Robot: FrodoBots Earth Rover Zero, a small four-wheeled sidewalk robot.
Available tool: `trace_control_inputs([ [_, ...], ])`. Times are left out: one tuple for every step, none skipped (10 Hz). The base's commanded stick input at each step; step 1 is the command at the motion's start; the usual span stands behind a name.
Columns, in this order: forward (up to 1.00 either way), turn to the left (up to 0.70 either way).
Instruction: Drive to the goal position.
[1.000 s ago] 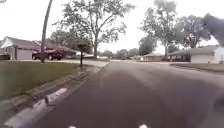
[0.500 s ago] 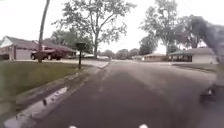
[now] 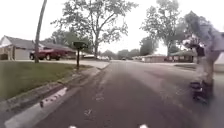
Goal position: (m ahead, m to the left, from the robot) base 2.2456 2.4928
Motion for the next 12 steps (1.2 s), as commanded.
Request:
trace_control_inputs([
  [0.70, 0.00],
  [0.70, 0.00],
  [0.70, 0.00],
  [0.70, 0.00],
  [0.70, 0.00],
  [0.70, 0.00],
  [0.70, 0.00],
  [0.70, 0.00],
  [0.70, 0.00],
  [0.66, 0.00],
  [0.52, 0.00],
  [0.37, 0.00],
])
